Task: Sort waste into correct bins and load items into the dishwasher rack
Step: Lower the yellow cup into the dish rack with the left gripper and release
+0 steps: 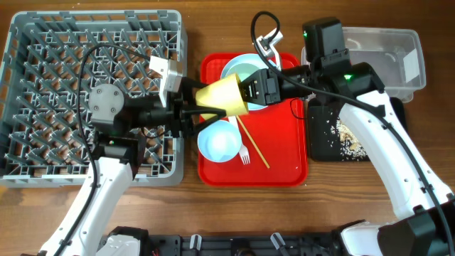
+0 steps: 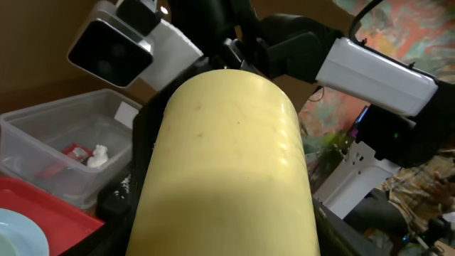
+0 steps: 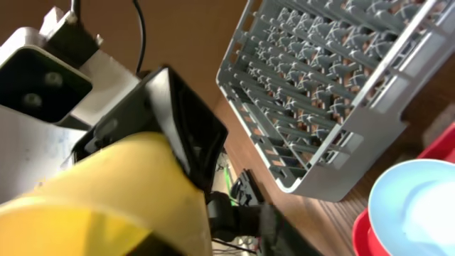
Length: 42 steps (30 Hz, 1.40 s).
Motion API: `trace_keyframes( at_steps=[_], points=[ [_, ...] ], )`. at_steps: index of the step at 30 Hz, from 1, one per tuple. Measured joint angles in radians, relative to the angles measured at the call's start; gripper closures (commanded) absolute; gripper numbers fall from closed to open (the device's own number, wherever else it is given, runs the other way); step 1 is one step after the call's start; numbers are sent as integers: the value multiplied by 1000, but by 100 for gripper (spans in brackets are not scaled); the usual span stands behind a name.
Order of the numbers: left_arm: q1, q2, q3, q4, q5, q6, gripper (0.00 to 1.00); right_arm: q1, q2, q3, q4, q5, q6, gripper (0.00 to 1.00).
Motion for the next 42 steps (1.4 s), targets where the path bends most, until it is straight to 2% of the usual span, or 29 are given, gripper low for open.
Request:
trace_keyframes(
  at_steps=[2,6,12,18,19,22,26,32,39,42],
  points=[
    [-1,0,0,-34,2,0,47,0,0,0,-14,21,3,56],
    [10,0,1,-135,2,26,49,0,0,0,-50,74,3,52],
    [115,0,1,-243,1,61,53,0,0,0,-122,281,2,49],
    [238,0,3,-452,-55,133,73,-28,0,0,-130,437,2,48],
    [254,0,3,-497,-79,152,77,-38,0,0,-137,458,-1,48],
    [287,0,3,-583,-153,187,80,-63,0,0,-170,506,-9,49],
    [331,0,3,-687,-274,211,94,-104,0,0,-244,582,-30,51],
    [392,0,55,-985,-460,220,96,-162,0,13,-366,690,-77,52],
    [436,-1,290,-1331,-779,233,96,-201,0,120,-453,813,-134,52],
    [445,-6,351,-1405,-927,234,96,-203,0,126,-464,835,-142,52]
  ],
)
